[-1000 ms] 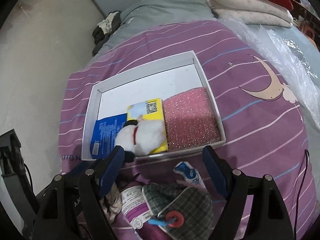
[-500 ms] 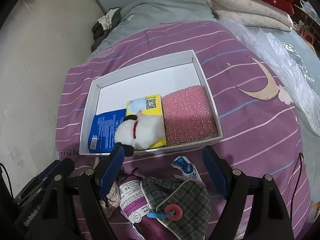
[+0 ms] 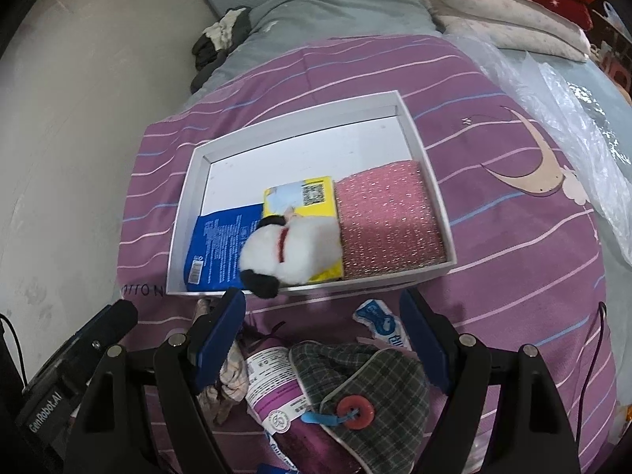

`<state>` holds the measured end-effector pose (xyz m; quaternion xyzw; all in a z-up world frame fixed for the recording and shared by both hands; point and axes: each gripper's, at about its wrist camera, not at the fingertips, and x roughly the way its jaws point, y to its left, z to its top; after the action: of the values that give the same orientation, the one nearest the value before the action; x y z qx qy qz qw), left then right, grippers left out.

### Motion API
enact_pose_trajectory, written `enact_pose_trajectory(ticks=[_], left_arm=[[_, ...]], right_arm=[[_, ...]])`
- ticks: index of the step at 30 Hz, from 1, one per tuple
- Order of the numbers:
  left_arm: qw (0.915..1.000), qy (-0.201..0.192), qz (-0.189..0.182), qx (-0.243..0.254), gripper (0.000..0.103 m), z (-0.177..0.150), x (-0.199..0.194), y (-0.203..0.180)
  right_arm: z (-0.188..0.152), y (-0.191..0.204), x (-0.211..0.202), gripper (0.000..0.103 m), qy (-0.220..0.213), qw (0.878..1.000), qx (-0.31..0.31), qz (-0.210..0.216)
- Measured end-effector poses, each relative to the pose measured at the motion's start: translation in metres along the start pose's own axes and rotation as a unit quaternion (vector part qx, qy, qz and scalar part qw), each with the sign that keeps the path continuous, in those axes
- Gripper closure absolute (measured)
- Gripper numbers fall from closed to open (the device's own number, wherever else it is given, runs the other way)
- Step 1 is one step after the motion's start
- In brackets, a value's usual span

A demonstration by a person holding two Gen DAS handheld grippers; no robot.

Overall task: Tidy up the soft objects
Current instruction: 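Move the left gripper toward the beige plaid cloth beside the box, then grasp the beige plaid cloth with the left gripper while the right gripper grasps the green plaid cloth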

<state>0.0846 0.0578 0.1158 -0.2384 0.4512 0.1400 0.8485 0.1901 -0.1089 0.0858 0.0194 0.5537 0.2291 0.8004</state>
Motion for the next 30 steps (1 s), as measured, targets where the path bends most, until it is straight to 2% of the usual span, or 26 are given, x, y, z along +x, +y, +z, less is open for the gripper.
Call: enact_pose_trajectory(ticks=[4,8,12,15,17,23,26,30], left_arm=[[0.9999,0.012,0.004,0.010,0.051,-0.002,0.005,0.008],[0.9990,0.040,0.013,-0.011,0.051,-0.003,0.014,0.022],[0.9959,0.078,-0.020,-0.040,0.051,-0.004,0.022,0.038],[0.9895,0.108,-0.062,-0.072,0.051,-0.006,0.029,0.048],[0.9872,0.118,-0.074,-0.079,0.051,-0.007,0.030,0.051],[0.9849,0.140,-0.084,-0.057,0.051,-0.011,0.033,0.043],[0.9821,0.157,-0.097,-0.039,0.043,-0.014,0.037,0.034],[0.9830,0.166,-0.077,0.014,0.040,-0.020,0.040,0.018]], right_arm=[[-0.001,0.003,0.001,0.022,0.006,1.000,-0.008,-0.005],[-0.003,0.001,0.000,0.022,0.014,1.000,-0.010,-0.005],[-0.005,-0.004,-0.001,0.022,0.022,1.000,-0.015,-0.013],[-0.008,-0.009,0.000,0.022,0.032,0.999,-0.017,-0.010],[-0.008,-0.011,-0.001,0.022,0.033,0.999,-0.015,-0.005],[-0.009,-0.026,-0.004,0.022,0.030,0.999,0.008,-0.007],[-0.012,-0.030,-0.002,0.022,0.039,0.999,0.017,0.012],[-0.016,-0.027,0.002,0.022,0.059,0.998,-0.005,-0.002]])
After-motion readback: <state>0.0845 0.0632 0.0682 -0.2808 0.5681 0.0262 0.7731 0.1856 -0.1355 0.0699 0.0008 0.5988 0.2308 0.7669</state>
